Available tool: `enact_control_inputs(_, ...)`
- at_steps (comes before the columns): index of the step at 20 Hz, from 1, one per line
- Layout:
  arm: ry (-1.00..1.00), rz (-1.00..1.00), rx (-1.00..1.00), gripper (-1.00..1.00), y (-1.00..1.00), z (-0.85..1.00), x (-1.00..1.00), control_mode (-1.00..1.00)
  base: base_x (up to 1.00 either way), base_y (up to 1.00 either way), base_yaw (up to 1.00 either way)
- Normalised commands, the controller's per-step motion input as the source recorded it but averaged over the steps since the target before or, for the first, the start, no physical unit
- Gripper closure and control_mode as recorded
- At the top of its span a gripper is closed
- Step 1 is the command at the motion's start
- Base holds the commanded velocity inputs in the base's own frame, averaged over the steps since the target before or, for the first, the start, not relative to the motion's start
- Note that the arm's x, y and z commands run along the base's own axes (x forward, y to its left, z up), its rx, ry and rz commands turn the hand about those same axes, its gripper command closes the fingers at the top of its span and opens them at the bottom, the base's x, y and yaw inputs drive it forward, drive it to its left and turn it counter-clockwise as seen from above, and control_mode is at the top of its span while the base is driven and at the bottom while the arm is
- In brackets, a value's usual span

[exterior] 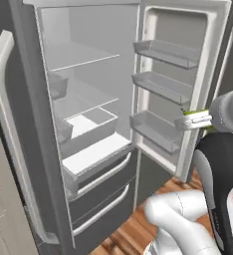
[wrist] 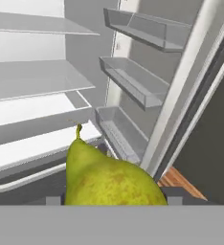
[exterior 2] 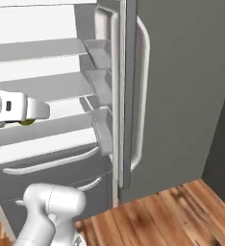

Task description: Place the cold items (pear and sweet potato) from the fridge in one tupperware on the dining counter. Place the warm items (kebab skewer and hot dog) in the stove area in another tupperware.

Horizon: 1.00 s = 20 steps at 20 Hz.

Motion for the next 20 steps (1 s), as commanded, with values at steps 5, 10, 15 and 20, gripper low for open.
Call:
enact_control_inputs(5, 0.00, 0.00, 0.00, 1.00, 0.00, 0.00, 0.00, 1.00, -0.82, 0.62, -0.64)
enact_control_inputs(10, 0.00, 0.00, 0.00, 1.00, 0.00, 0.00, 0.00, 1.00, -0.73, 0.33, -0.68)
enact_control_inputs(15, 0.00, 0.00, 0.00, 1.00, 0.00, 0.00, 0.00, 1.00, -0.83, 0.01, -0.72)
enact_control_inputs(20, 0.00, 0.00, 0.00, 1.00, 0.00, 0.00, 0.00, 1.00, -1.00, -0.27, -0.56)
